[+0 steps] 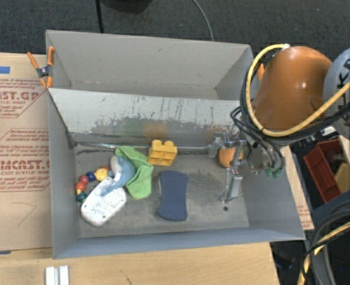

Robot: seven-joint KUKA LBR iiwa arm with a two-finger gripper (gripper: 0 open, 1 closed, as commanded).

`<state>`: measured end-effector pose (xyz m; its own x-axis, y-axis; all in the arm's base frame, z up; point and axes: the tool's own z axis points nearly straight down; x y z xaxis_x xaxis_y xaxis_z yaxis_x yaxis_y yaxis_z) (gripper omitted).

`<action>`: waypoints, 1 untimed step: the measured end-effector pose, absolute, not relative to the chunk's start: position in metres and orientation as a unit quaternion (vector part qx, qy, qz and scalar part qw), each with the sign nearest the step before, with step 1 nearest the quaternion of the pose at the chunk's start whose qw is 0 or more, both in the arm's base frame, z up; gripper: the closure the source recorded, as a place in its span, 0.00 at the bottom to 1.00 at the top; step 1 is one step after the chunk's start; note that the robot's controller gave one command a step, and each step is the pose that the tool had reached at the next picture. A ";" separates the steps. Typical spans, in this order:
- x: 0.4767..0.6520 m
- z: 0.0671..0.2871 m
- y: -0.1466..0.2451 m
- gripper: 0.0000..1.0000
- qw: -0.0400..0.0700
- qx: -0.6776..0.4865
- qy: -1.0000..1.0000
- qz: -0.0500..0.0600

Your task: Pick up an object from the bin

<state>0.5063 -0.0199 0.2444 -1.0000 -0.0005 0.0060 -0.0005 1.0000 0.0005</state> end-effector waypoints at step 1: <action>0.508 0.249 -0.020 0.00 -0.001 0.000 -1.000 0.000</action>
Offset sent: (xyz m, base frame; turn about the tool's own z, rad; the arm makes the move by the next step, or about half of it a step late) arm 0.0781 0.0662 -0.0934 0.0767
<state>0.5078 -0.0200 0.2485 -1.0000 -0.0006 -0.0022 -0.0006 1.0000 0.0001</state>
